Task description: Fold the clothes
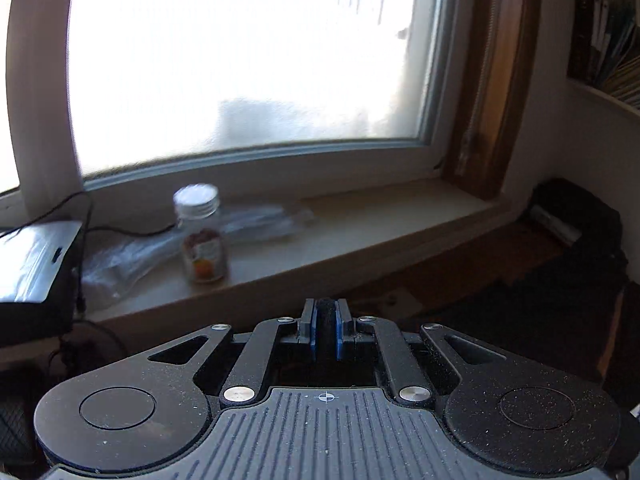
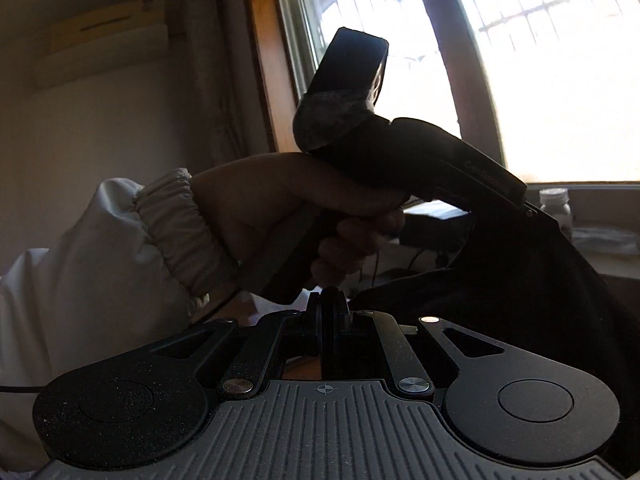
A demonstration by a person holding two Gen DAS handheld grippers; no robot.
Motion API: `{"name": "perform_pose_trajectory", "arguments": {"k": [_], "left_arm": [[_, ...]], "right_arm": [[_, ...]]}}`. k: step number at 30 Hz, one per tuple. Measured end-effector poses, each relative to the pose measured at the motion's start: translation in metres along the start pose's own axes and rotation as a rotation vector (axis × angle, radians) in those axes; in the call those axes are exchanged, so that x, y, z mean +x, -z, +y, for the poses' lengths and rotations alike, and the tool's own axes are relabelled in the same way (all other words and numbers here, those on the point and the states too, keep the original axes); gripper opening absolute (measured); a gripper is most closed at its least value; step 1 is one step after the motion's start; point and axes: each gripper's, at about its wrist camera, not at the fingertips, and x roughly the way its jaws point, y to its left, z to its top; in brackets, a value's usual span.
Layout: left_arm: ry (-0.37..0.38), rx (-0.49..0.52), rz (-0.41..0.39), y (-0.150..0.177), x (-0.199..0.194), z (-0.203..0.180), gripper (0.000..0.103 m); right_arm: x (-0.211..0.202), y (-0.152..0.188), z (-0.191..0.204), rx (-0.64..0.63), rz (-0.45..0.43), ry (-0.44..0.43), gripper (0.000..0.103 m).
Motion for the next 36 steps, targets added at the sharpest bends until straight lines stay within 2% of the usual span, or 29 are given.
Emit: {"name": "perform_pose_trajectory", "arguments": {"k": [4, 7, 8, 9, 10, 12, 16, 21, 26, 28, 32, 35, 36], "left_arm": [[-0.063, -0.030, 0.063, 0.031, 0.016, 0.032, 0.011], [-0.162, -0.071, 0.096, 0.051, 0.030, 0.054, 0.015], [-0.192, -0.087, 0.099, 0.056, 0.032, 0.061, 0.016], [-0.220, -0.102, 0.103, 0.061, 0.035, 0.068, 0.016], [-0.237, -0.114, 0.112, 0.066, 0.038, 0.073, 0.016], [-0.245, -0.129, 0.118, 0.072, 0.035, 0.079, 0.022], [-0.232, -0.119, 0.102, 0.075, 0.023, 0.079, 0.039], [-0.175, -0.099, 0.090, 0.080, 0.019, 0.074, 0.051], [-0.182, -0.049, 0.093, 0.084, 0.032, 0.071, 0.051], [-0.200, -0.019, 0.085, 0.083, 0.027, 0.067, 0.047], [-0.222, 0.025, 0.043, 0.081, 0.011, 0.061, 0.048], [-0.163, 0.056, 0.040, 0.085, 0.005, 0.053, 0.047], [-0.154, 0.065, 0.048, 0.087, 0.006, 0.050, 0.046]], "right_arm": [[0.053, 0.015, 0.009, -0.010, 0.067, -0.002, 0.007], [0.085, 0.027, 0.010, 0.009, 0.126, 0.015, 0.012], [0.093, 0.031, 0.008, 0.025, 0.149, 0.027, 0.023], [0.098, 0.035, 0.009, 0.040, 0.169, 0.028, 0.039], [0.098, 0.039, 0.011, 0.048, 0.178, 0.014, 0.044], [0.087, 0.040, 0.013, 0.035, 0.177, 0.002, 0.049], [0.052, 0.018, -0.018, 0.042, 0.169, 0.029, 0.050], [0.010, 0.008, -0.060, 0.012, 0.138, 0.139, 0.050], [-0.045, 0.010, -0.116, 0.040, 0.131, 0.289, 0.050], [-0.072, 0.010, -0.128, 0.041, 0.112, 0.349, 0.050], [-0.110, 0.029, -0.149, 0.037, 0.108, 0.427, 0.051], [-0.123, 0.048, -0.164, 0.073, 0.130, 0.468, 0.052], [-0.126, 0.055, -0.167, 0.086, 0.134, 0.474, 0.056]]}}
